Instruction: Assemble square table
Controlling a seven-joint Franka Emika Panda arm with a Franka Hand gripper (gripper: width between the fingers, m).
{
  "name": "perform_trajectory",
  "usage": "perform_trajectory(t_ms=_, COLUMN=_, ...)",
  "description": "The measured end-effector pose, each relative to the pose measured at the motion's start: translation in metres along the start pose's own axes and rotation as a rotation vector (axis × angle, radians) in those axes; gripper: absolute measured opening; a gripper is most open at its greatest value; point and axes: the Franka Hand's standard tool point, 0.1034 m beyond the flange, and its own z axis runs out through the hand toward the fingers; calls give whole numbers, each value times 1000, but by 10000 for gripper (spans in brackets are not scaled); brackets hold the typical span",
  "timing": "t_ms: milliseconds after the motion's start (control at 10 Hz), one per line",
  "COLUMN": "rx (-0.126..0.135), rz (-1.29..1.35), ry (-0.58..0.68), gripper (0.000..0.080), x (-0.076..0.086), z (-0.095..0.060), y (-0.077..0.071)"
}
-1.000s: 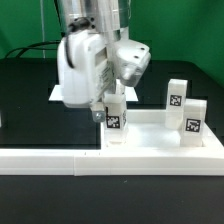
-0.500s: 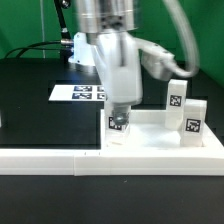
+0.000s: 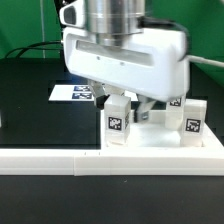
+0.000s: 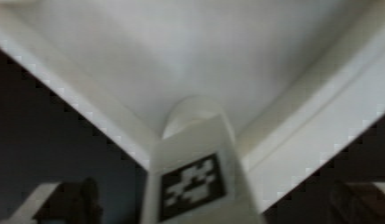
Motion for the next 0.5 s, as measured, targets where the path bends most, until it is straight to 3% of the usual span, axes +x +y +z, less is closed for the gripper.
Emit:
perform_trajectory(t_ms=100, rx=-4, rz=-131, ry=-11, gripper=649, x=-2, z=3, y=1)
perform_trajectory(t_ms=300, rx=-4, rz=-103, ry=-11, gripper=649, x=-2, z=3, y=2)
perform_trajectory(t_ms=400, rx=-4, rz=-105, ry=-11, gripper=562, x=-2, z=3, y=2)
perform_trajectory(t_ms=500, rx=-4, rz=-62, ry=-12, gripper=562, x=-2, z=3, y=1)
